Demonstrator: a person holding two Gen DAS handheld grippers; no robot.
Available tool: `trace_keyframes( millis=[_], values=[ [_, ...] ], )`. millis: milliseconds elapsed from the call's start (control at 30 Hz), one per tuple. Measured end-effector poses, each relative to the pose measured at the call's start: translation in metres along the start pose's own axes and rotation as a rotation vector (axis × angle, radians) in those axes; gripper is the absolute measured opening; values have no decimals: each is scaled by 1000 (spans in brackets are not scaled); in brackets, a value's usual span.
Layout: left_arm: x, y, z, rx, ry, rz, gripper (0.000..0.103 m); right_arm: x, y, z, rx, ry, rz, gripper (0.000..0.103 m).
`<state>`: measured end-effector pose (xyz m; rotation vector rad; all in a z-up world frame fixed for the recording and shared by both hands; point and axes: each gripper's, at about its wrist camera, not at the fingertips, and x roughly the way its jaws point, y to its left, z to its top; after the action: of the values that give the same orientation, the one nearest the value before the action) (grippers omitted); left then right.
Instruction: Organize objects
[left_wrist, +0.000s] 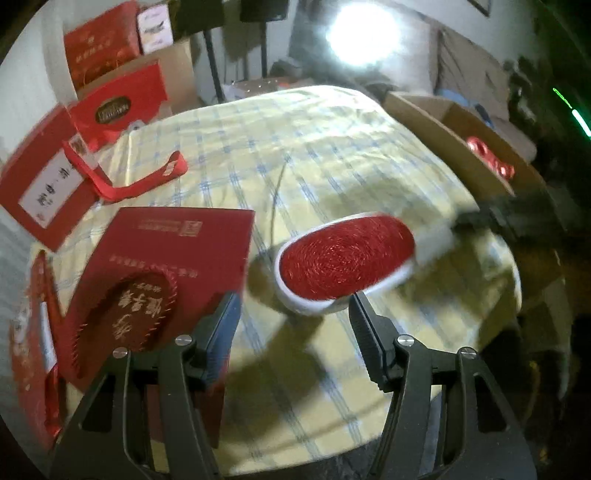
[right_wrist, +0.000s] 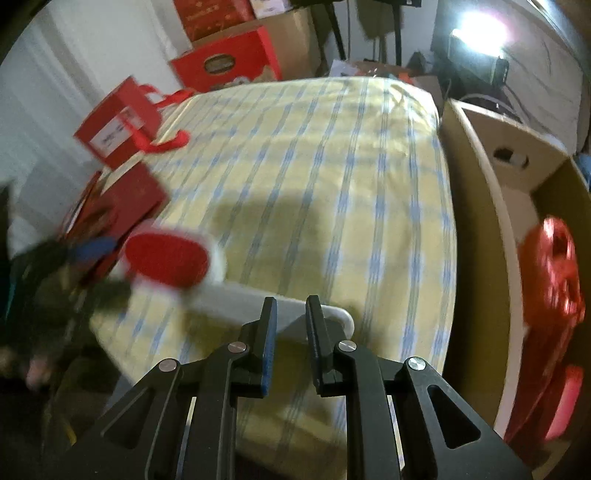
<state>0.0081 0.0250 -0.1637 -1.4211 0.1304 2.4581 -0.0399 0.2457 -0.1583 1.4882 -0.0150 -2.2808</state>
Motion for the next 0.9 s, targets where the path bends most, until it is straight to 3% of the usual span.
trace_keyframes(
  millis=[167,433,600,900],
  values=[
    [13,13,24,-59,15,14,58,-13,10,-31,29,12,97,15],
    [12,3,17,-82,33,15,58,-23,-23,-2,95,-105,-11,18],
    [14,6,19,-108,31,14,58,-3,-39,-2,143,-59,-3,18],
    [24,5,42,-130,19,23,61,-8,-7,-45,75,-13,77,17]
  ],
)
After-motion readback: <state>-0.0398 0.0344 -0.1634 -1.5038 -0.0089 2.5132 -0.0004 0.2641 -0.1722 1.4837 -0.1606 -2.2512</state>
